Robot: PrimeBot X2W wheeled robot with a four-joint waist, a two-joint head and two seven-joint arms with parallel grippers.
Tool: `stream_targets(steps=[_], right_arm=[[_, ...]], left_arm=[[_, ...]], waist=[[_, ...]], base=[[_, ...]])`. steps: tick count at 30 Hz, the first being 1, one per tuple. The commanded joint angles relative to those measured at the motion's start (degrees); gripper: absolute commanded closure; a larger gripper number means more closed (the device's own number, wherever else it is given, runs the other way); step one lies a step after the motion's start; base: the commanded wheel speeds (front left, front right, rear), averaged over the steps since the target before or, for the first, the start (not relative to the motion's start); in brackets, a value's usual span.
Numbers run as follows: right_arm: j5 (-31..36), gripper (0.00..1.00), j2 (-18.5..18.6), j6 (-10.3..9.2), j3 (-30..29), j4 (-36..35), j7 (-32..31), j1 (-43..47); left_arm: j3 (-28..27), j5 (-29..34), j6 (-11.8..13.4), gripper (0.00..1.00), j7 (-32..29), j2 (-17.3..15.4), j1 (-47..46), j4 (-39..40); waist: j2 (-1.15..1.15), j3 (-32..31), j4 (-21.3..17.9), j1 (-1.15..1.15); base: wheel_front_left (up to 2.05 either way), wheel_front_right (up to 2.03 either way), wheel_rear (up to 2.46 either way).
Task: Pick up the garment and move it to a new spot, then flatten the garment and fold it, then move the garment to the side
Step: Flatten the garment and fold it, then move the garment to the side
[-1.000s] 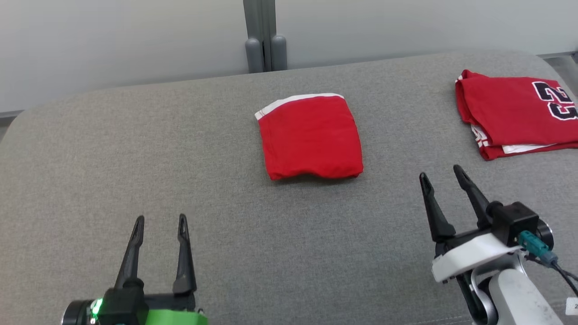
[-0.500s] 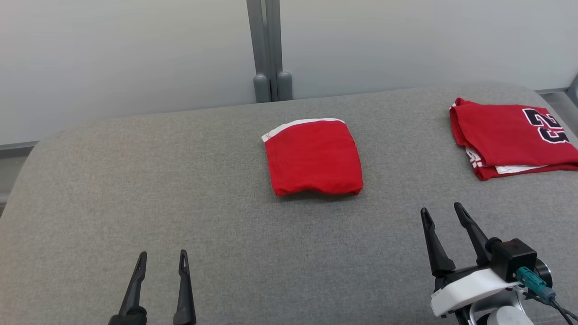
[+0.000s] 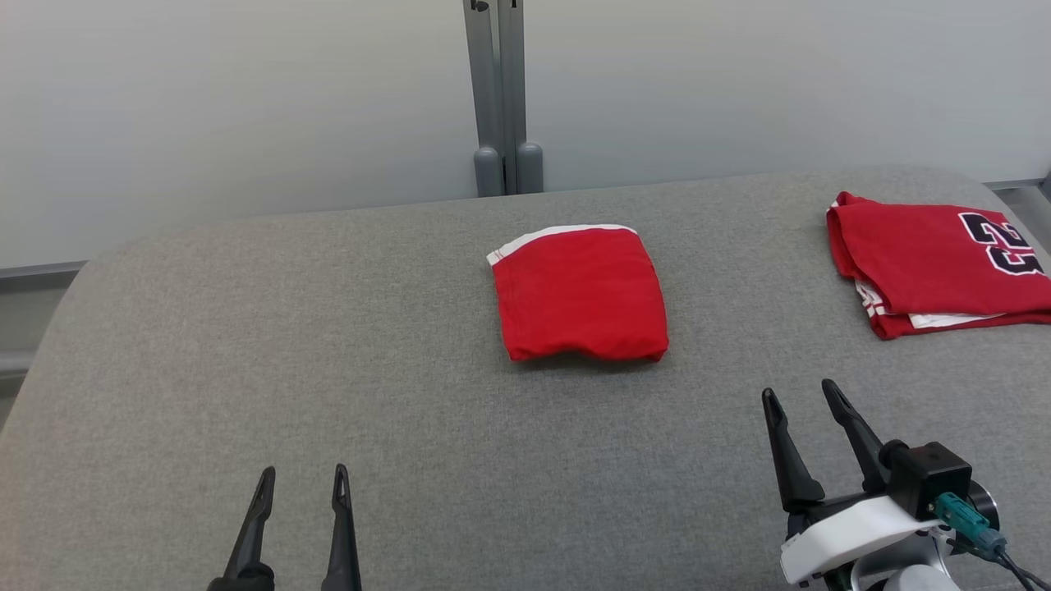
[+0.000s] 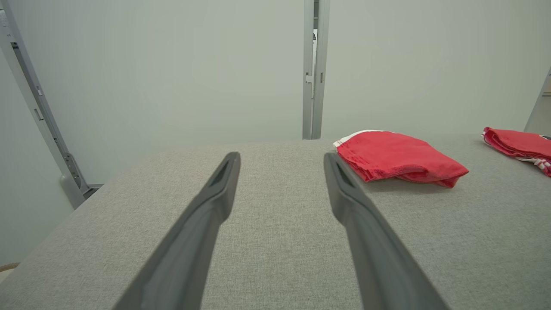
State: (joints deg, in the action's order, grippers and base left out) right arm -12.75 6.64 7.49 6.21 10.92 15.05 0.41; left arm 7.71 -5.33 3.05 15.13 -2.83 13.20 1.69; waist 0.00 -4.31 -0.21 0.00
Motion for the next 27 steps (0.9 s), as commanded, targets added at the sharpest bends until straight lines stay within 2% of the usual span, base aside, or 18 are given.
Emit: stream_targets(steps=[1, 27], right_arm=[[-0.2, 0.00, 0.3, -0.01, 0.0, 0.1, 0.1, 0.3], [-1.1, 0.00, 0.2, -0.01, 0.7, 0.5, 0.1, -0.2]], left_arm=[[0.0, 0.5, 0.3, 0.00, 0.0, -0.1, 0.5, -0.1], [0.2, 0.7, -0.3, 0.00, 0.0, -0.1, -0.4, -0.7]], waist=[[0.00, 0.1, 0.0, 0.00], [0.00, 0.6, 0.3, 0.00]], base=[[0.00, 0.00, 0.00], [0.00, 0.00, 0.00]])
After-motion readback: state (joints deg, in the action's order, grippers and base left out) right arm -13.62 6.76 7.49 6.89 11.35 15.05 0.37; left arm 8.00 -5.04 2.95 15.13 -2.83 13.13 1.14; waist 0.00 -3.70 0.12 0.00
